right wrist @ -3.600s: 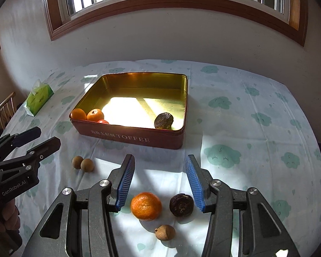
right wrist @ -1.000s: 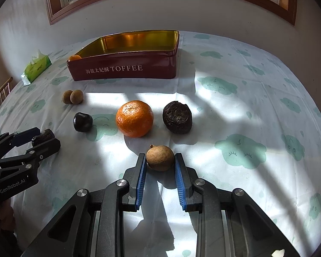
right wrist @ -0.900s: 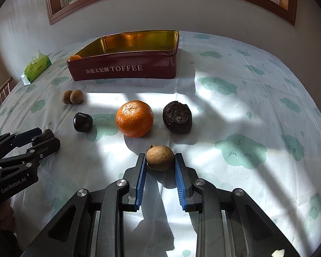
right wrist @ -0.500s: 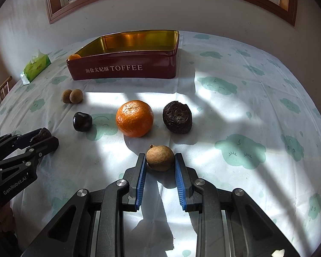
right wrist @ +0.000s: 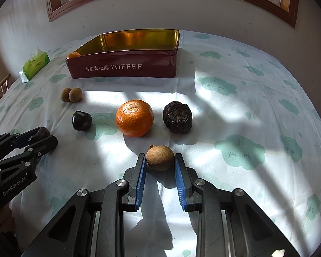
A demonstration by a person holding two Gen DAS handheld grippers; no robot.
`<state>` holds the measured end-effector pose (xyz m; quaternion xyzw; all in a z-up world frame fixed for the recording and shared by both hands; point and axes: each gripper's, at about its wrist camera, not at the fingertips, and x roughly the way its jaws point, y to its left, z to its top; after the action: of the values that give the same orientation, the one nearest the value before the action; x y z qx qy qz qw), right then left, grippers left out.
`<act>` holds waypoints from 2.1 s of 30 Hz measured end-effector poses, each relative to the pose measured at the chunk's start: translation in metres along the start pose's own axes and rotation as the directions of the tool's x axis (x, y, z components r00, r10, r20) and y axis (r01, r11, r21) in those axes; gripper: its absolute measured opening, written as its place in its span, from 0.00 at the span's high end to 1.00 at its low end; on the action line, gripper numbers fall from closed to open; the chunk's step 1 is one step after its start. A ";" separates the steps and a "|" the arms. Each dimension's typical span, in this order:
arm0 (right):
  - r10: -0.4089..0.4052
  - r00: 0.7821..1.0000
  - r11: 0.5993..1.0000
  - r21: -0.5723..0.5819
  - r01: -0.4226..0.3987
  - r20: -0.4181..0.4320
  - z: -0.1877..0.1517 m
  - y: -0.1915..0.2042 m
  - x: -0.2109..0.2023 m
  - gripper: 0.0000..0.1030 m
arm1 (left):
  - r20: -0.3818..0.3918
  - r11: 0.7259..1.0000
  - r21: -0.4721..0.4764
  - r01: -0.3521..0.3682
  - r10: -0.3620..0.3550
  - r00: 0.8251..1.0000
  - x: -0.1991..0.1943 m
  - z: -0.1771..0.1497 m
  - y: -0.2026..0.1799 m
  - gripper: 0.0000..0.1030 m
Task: Organize fruits
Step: 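Lift the kiwi with the right tool while the left tool carries the onion to the tin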
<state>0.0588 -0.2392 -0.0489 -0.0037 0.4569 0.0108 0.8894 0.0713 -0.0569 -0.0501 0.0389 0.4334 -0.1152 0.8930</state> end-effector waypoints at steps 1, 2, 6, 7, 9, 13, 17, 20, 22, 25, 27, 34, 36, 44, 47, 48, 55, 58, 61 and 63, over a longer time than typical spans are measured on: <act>0.000 1.000 1.000 0.000 0.000 0.002 0.000 0.001 0.000 0.76 | 0.001 1.000 0.001 0.000 0.000 1.000 0.000 0.000 0.000 0.63; 0.000 1.000 1.000 0.000 0.000 0.000 0.000 0.000 0.000 0.76 | 0.001 1.000 0.003 0.000 0.000 1.000 0.000 0.000 0.000 0.63; 0.002 1.000 1.000 0.007 -0.002 -0.011 -0.001 -0.003 0.000 0.76 | -0.002 1.000 0.002 0.001 -0.001 1.000 0.000 0.001 0.000 0.63; 0.003 1.000 1.000 0.008 -0.003 -0.014 0.000 -0.002 0.000 0.76 | -0.003 1.000 0.002 0.003 -0.003 1.000 0.000 0.001 0.001 0.63; 0.006 1.000 1.000 0.012 -0.006 -0.020 0.000 -0.003 0.000 0.76 | -0.003 1.000 0.002 0.003 -0.003 1.000 0.000 0.001 0.000 0.63; 0.006 1.000 1.000 0.012 -0.006 -0.026 0.002 -0.001 -0.001 0.77 | -0.002 1.000 0.006 0.000 0.000 1.000 0.000 0.001 -0.001 0.63; 0.011 0.999 1.000 0.013 -0.010 -0.031 0.003 0.000 -0.003 0.77 | -0.004 1.000 0.006 0.002 -0.002 1.000 0.000 0.002 0.000 0.63; 0.013 0.999 1.000 0.011 -0.012 -0.035 0.006 0.002 -0.005 0.77 | -0.006 1.000 0.006 0.007 -0.007 1.000 0.001 0.005 0.001 0.63; 0.014 0.999 1.000 0.007 -0.014 -0.037 0.008 0.002 -0.007 0.77 | -0.007 1.000 0.003 0.010 -0.010 1.000 0.002 0.007 0.002 0.63; 0.016 0.999 1.000 0.002 -0.016 -0.040 0.013 0.005 -0.008 0.77 | -0.004 1.000 0.004 0.014 -0.014 1.000 0.002 0.011 0.004 0.63; 0.020 0.999 1.000 -0.002 -0.020 -0.041 0.016 0.007 -0.009 0.77 | -0.005 1.000 0.003 0.015 -0.015 1.000 0.002 0.014 0.005 0.63; 0.032 0.999 0.999 -0.020 -0.032 -0.033 0.035 0.011 -0.010 0.77 | 0.003 1.000 -0.012 0.018 -0.018 1.000 0.002 0.031 0.009 0.63; 0.035 0.999 0.999 -0.023 -0.035 -0.027 0.041 0.012 -0.010 0.77 | 0.007 1.000 -0.014 0.018 -0.018 1.000 0.002 0.036 0.010 0.63; 0.042 0.999 0.998 -0.051 -0.042 -0.003 0.069 0.017 -0.006 0.77 | 0.024 0.999 -0.034 0.007 -0.006 1.000 0.004 0.060 0.022 0.63; 0.044 0.999 0.997 -0.058 -0.044 0.011 0.083 0.017 -0.003 0.77 | 0.039 0.999 -0.047 0.000 0.002 0.999 0.004 0.073 0.030 0.63; 0.045 0.999 0.997 -0.062 -0.044 0.019 0.088 0.018 -0.002 0.77 | 0.045 0.999 -0.052 -0.004 0.006 0.999 0.004 0.078 0.032 0.63; 0.044 0.997 0.995 -0.089 -0.038 0.063 0.128 0.020 0.010 0.77 | 0.083 0.997 -0.072 -0.017 0.023 0.996 0.012 0.113 0.047 0.63; 0.053 0.996 0.995 -0.090 -0.046 0.070 0.142 0.021 0.019 0.77 | 0.085 0.997 -0.078 0.000 0.007 0.996 0.020 0.127 0.050 0.63; 0.059 0.996 0.995 -0.084 -0.054 0.060 0.152 0.022 0.032 0.77 | 0.085 0.997 -0.075 0.006 0.000 0.996 0.031 0.139 0.049 0.63; 0.057 0.997 0.995 -0.085 -0.053 0.052 0.158 0.023 0.041 0.77 | 0.082 0.998 -0.068 0.010 -0.004 0.997 0.037 0.146 0.047 0.63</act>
<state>0.2102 -0.2134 0.0099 -0.0279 0.4319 0.0544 0.8999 0.2161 -0.0419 0.0103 0.0021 0.4002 -0.1050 0.9104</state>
